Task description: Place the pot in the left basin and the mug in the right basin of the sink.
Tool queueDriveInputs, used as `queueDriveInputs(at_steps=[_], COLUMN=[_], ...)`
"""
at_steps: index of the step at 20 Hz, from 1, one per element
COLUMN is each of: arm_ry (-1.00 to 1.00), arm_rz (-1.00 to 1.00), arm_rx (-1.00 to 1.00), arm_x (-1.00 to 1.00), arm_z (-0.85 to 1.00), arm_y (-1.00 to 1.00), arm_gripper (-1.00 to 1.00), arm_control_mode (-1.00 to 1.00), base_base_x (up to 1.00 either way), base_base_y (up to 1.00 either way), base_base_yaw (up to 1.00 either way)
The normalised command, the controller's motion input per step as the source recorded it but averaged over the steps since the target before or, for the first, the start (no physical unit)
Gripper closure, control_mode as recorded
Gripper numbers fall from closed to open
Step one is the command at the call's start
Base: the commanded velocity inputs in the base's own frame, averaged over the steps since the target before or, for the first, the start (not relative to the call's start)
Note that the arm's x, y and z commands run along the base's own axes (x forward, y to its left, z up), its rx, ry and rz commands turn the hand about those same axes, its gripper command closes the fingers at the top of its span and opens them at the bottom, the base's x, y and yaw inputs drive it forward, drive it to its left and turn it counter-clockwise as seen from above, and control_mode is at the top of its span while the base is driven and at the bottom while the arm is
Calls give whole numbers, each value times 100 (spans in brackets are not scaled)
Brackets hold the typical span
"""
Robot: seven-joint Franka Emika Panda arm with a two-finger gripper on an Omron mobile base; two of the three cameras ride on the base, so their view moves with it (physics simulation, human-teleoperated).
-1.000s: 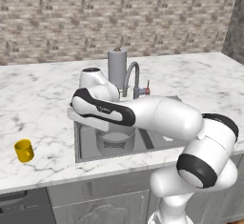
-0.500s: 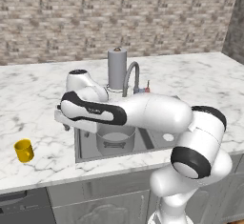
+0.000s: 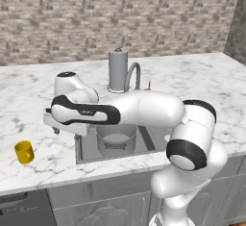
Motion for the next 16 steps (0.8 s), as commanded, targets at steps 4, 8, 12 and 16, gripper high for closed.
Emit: queueDriveInputs(at_steps=[4,8,12,16], arm_ry=[0,0,0,0], arm_rz=[2,2,2,2], arm_rx=[0,0,0,0], arm_x=[2,4,1,0], arm_z=[0,0,0,0], arm_y=[26,23,22,13], arm_gripper=[-100,-100,-100,-100], arm_control_mode=[-100,-100,-100,-100], base_base_x=[0,0,0,0], base_base_y=[0,0,0,0], base_base_yaw=[0,0,0,0])
